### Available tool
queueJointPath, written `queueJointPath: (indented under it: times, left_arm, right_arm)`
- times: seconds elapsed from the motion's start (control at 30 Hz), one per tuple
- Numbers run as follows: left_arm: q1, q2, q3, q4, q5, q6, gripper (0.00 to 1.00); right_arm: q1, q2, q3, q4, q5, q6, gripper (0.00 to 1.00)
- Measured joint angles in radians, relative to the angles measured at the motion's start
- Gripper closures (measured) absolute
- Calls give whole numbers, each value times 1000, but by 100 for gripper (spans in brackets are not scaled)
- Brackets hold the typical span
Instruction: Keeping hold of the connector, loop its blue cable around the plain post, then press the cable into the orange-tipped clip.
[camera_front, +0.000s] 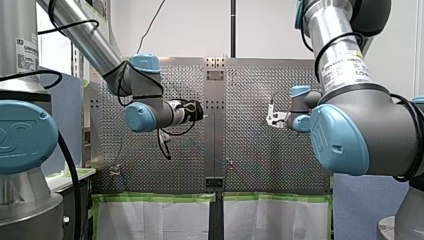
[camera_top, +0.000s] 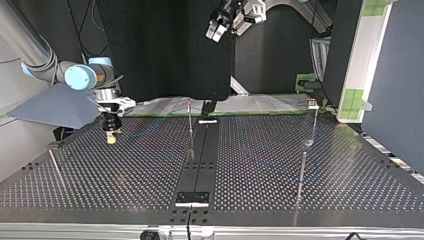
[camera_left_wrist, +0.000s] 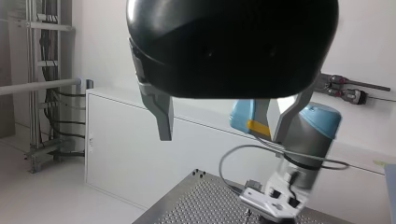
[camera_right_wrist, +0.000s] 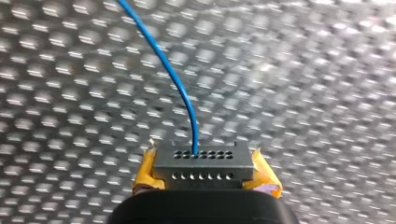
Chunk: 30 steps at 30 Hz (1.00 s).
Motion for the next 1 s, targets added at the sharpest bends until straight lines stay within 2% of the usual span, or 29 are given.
queueJointPath:
  times: [0.37,0.5,0.7,1.0]
  left_arm:
    - [6,-1,0,0,2,-1,0]
    - [7,-2,0,0,2,-1,0]
    - [10,-8,0,3,2,-2,0]
    - [10,-14,-1,10,2,-1,0]
  right_arm:
    - [-8,-101,2,13,25,-1,100]
    - [-9,-136,25,3,34,-7,100]
    - [-9,-148,49,-8,54,-12,100]
    - [-9,-148,52,-8,57,-13,100]
